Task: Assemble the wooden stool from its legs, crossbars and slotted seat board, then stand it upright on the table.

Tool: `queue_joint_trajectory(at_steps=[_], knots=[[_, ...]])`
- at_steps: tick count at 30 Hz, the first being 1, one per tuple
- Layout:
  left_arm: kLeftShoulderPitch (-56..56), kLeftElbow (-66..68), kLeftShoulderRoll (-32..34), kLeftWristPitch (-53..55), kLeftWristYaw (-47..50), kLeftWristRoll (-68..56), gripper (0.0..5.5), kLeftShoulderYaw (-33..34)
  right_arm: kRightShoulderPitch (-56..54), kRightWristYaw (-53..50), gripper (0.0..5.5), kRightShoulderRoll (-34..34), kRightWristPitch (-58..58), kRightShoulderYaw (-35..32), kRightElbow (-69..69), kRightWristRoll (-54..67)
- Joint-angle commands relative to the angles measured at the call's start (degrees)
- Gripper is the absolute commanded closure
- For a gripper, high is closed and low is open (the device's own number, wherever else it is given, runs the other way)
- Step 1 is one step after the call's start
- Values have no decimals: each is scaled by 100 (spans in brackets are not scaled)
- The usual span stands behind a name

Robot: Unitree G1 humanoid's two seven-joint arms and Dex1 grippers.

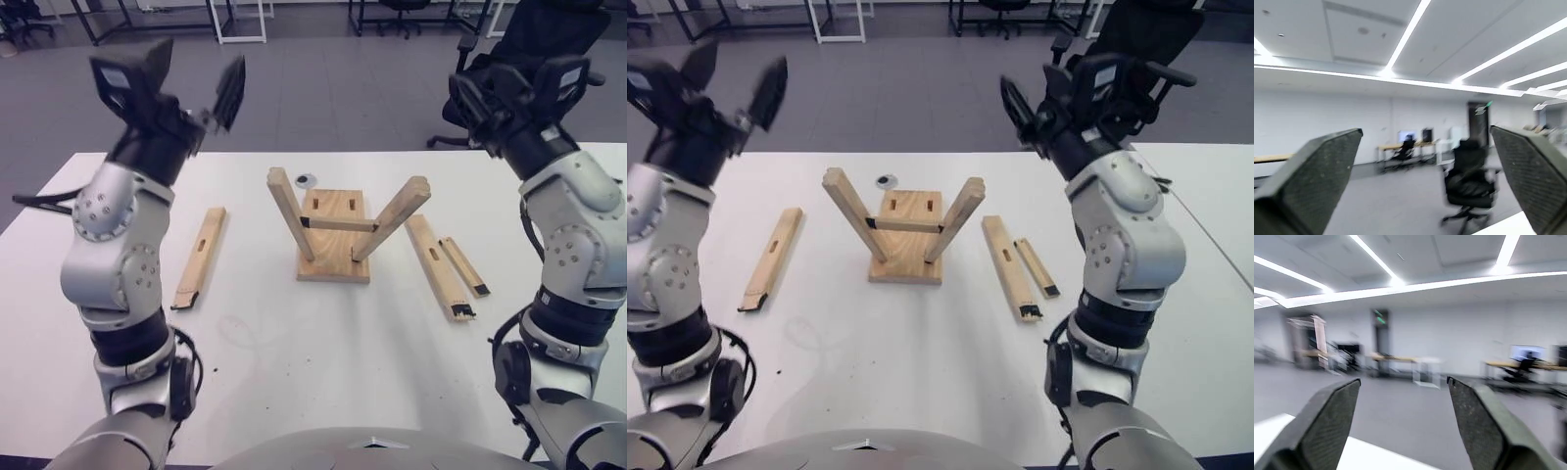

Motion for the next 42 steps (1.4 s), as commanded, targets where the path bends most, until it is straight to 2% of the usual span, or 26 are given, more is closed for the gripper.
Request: queue_joint_trajectory(at_steps=[1,2,3,5,7,12,16,18,21,25,27,31,33,35,36,42], knots=[[939,547,-454,101,-116,-214,68,-356,654,-203,218,493,453,331,-48,607],[1294,865,-595,21,-250,-149,68,-569,928,-345,218,663,607,577,142,580],[1671,1293,-691,-30,-467,-12,68,-944,1266,-373,218,521,738,1200,511,164],[2105,2152,-711,-157,-854,520,68,-1880,1662,-389,218,375,836,1937,861,-301],[2247,2124,-711,-125,-986,633,68,-2254,1517,-373,218,298,744,2106,910,-384],[1784,1331,-627,53,-678,261,68,-1650,821,-432,218,307,391,1731,798,-241],[1745,367,43,271,-437,192,68,-938,356,-421,218,208,164,1399,585,-79],[1546,-47,387,515,-384,-222,68,-519,175,-375,218,94,93,1239,545,-35],[648,61,735,765,-357,-807,68,-203,49,-303,218,-88,-5,1150,597,-120],[-848,1457,770,441,-426,-439,68,-502,-99,-251,218,-156,-352,1104,745,-271],[-1069,1794,654,271,-417,-302,68,-607,-226,-264,218,-174,-558,1048,844,-350],[-368,1985,156,45,-469,-139,68,-1014,-84,-196,218,-100,-664,1304,901,-443],[356,2008,-93,-141,-458,224,68,-1543,51,-232,218,-95,-637,1404,1074,-575],[1099,2818,-157,-664,-566,838,68,-1879,180,-271,218,-94,-567,1488,1173,-642],[1255,2973,-140,-791,-601,921,68,-1841,231,-238,218,-110,-535,1545,1169,-658],[110,2004,-367,-646,-512,180,68,-1500,267,-238,218,-142,-572,1436,1207,-696]])
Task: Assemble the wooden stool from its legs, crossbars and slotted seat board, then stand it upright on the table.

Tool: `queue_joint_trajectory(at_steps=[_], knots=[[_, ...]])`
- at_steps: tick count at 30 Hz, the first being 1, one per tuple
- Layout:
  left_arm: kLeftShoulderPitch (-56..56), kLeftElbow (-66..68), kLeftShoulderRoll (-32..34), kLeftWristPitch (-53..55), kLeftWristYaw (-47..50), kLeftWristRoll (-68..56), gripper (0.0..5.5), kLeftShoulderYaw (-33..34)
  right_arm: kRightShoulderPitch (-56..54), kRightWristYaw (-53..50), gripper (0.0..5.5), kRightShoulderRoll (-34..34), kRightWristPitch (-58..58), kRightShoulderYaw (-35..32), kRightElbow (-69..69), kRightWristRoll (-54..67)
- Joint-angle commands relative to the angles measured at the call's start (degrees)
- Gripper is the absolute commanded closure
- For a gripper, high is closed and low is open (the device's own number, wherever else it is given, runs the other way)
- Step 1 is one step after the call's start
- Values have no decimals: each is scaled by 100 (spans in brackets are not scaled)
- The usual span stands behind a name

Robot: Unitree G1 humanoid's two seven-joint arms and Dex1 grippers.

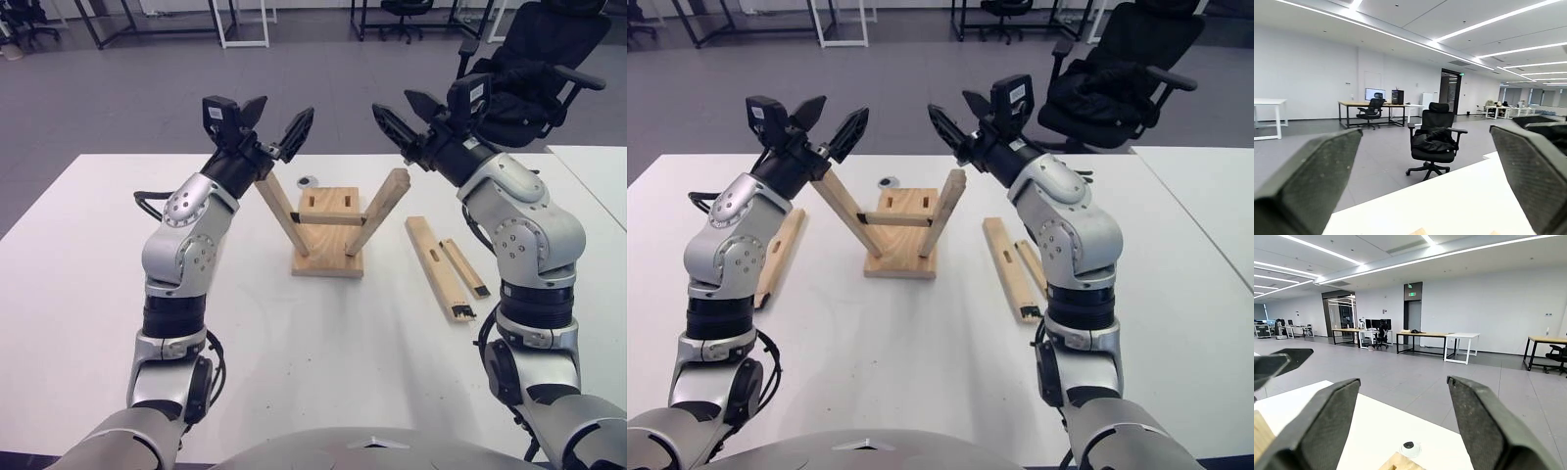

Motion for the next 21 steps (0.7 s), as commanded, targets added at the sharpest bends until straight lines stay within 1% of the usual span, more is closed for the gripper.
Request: queue_joint_trajectory(at_steps=[1,3,5,7,8,9,11,12,13,14,15,16,18,19,21], knots=[[-542,-357,-89,422,132,-528,68,252,-105,-97,218,-106,-103,-184,203,-133],[-997,-579,92,489,212,-881,68,670,-86,-269,218,-379,-307,-149,828,-663],[-1226,-721,591,488,263,-959,68,1197,249,124,218,-709,-743,357,1270,-1222],[-1101,-866,1177,620,343,-1093,68,1863,697,751,218,-820,-1060,830,949,-1306],[-814,-955,1436,759,338,-1165,68,2181,875,1079,218,-781,-1085,988,526,-1083],[-279,-1055,1670,884,273,-1094,68,2447,1049,1446,218,-752,-1147,1171,20,-831],[1350,-1360,2037,977,-36,-569,68,2695,1331,2055,218,-754,-962,1465,-975,-209],[2421,-1507,2265,682,-216,167,68,2583,1407,2190,218,-759,-876,1618,-1322,-54],[3303,-1783,2270,564,-307,535,68,2550,1484,2266,218,-760,-731,1694,-1622,177],[3885,-2037,2181,507,-341,703,68,2532,1548,2302,218,-767,-606,1690,-1801,384],[4321,-2209,2097,439,-360,851,68,2452,1524,2301,218,-815,-575,1680,-1743,335],[4589,-2269,2029,379,-397,945,68,2322,1407,2213,218,-923,-721,1679,-1373,-57],[4942,-2206,2170,206,-592,1339,68,1839,1014,1828,218,-1151,-1036,1657,-188,-982],[5013,-2182,2266,179,-696,1516,68,1531,822,1603,218,-1289,-1206,1730,590,-1492],[4993,-2235,2478,203,-889,1917,68,784,479,1244,218,-1270,-1548,1838,2200,-2165]])
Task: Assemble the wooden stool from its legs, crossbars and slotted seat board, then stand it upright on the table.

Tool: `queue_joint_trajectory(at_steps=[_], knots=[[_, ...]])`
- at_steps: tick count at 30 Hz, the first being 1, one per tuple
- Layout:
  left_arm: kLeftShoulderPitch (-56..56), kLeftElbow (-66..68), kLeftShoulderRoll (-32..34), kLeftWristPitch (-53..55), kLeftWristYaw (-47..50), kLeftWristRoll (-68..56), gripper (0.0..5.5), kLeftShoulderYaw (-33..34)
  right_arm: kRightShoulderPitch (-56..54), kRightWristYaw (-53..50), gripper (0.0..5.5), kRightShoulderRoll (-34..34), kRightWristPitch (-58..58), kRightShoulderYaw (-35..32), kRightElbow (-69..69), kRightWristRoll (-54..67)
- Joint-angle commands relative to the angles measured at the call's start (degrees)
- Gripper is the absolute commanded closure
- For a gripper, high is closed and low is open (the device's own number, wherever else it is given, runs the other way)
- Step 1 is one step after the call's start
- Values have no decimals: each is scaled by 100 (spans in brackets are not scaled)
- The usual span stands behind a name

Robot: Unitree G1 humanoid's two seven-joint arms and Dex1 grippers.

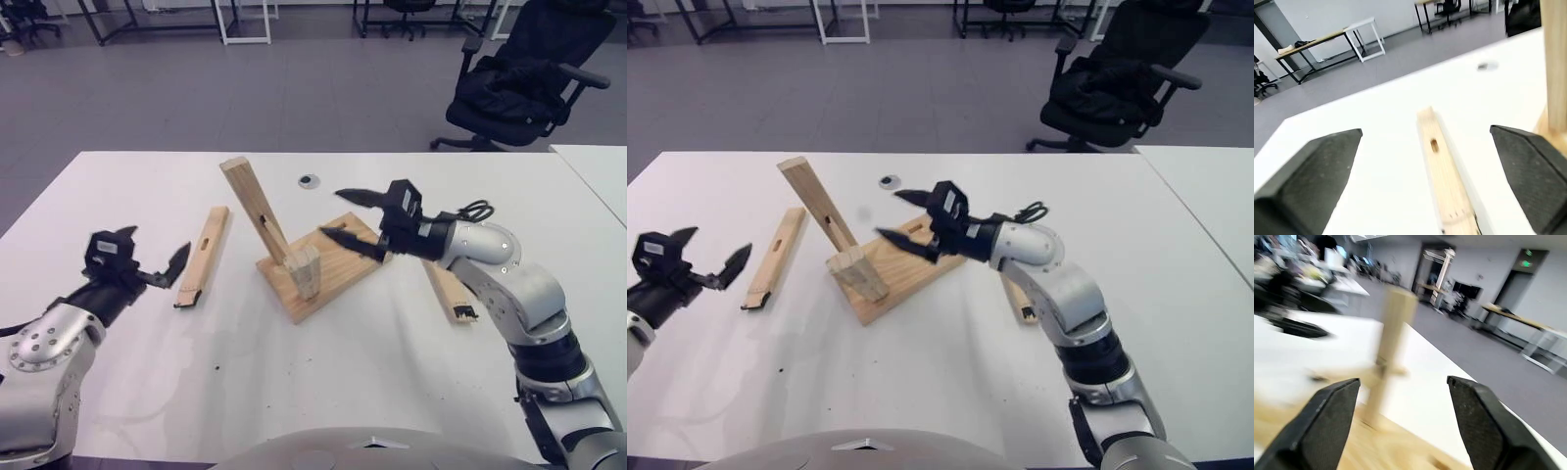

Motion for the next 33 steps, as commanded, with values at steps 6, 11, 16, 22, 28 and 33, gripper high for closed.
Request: queue_joint_trajectory(at_steps=[6,11,16,22,28,33], knots=[[-556,361,851,-144,-576,1870,68,-2694,-1112,-737,218,374,-2467,832,5434,-2306],[-1285,1184,268,-785,-474,2365,68,-3553,-859,460,218,224,-3758,1191,5848,-2567],[-3275,3856,-752,-2330,-117,2419,68,-3515,440,2116,218,-879,-3889,1069,3483,-1700],[-4356,6610,-373,-4146,-22,2704,68,-3187,681,2243,218,-1542,-2561,-86,1464,-525],[-2947,4976,155,-4584,-482,2386,68,-2863,-252,1300,218,-832,-2972,207,3269,-1664],[-1702,3392,43,-3760,-781,2478,68,-3229,-610,859,218,-372,-4271,960,5304,-2879]])
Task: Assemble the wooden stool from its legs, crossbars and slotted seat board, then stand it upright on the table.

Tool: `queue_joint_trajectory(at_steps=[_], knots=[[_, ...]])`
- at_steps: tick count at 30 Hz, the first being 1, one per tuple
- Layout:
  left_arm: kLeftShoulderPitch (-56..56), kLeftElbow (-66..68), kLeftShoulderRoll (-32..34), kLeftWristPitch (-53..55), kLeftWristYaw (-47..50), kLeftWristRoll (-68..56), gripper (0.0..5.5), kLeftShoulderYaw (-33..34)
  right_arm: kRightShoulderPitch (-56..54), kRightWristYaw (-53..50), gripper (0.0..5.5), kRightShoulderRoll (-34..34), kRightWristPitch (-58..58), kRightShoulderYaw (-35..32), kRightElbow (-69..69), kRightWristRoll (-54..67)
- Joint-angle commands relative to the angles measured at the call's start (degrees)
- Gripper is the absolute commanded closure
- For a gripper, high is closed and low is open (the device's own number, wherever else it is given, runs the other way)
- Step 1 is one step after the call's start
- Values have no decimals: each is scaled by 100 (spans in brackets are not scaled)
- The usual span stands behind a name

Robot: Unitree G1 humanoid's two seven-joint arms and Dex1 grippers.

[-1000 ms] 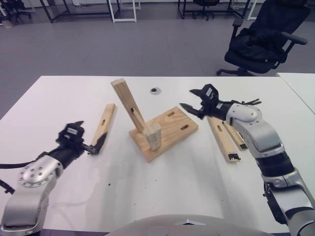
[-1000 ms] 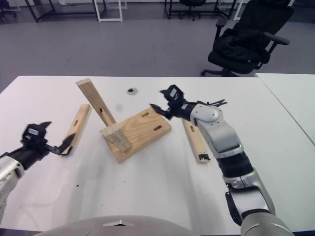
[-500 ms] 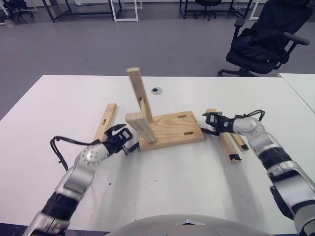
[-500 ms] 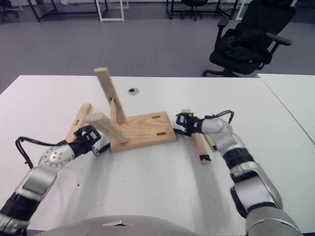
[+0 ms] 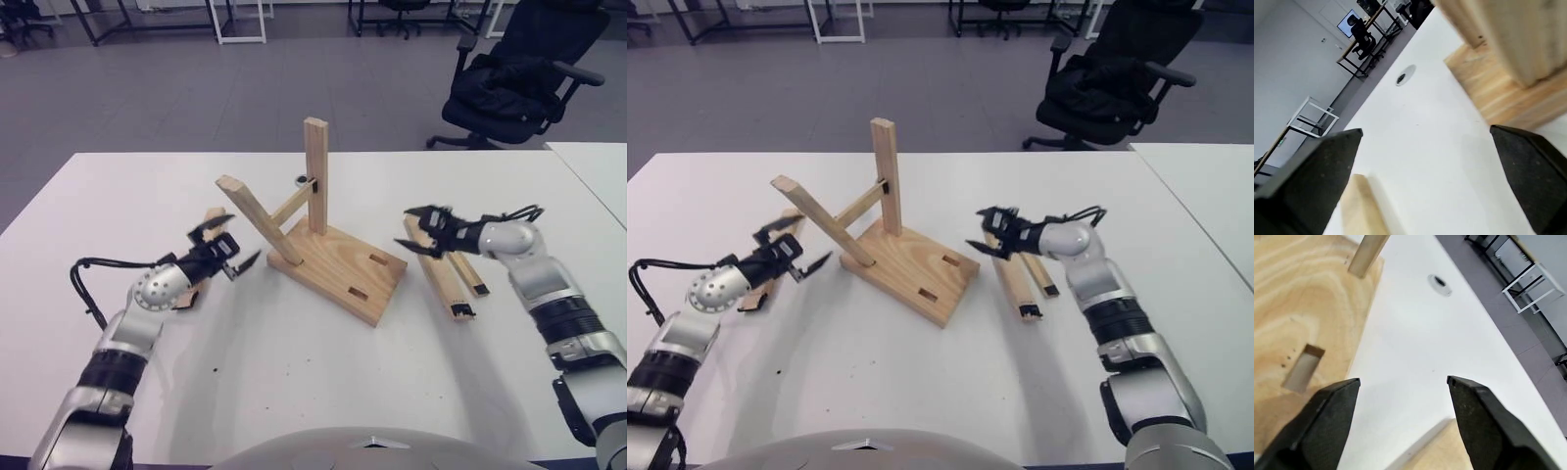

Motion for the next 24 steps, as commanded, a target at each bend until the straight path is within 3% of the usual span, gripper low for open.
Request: queue_joint_trajectory(at_steps=[1,6,11,15,18,21,24], knots=[[452,-464,-127,506,-182,229,68,-384,-110,159,218,90,-766,241,991,-340],[-601,806,-1245,727,312,217,68,-580,569,1360,218,49,-481,-10,-102,740],[-1416,1734,-1708,459,520,365,68,-627,1294,745,218,289,303,-398,-1418,959],[-688,829,-1297,585,572,290,68,-334,1890,-702,218,352,1254,-1366,-2684,899],[301,-341,-952,1020,597,224,68,21,2062,-1314,218,259,2149,-2447,-2837,1386],[1113,-1277,-787,1466,479,431,68,-111,2408,-1241,218,225,2613,-3149,-2624,1974],[1365,-1467,-925,1725,507,656,68,-502,2755,-1099,218,313,2961,-3310,-2385,2289]])
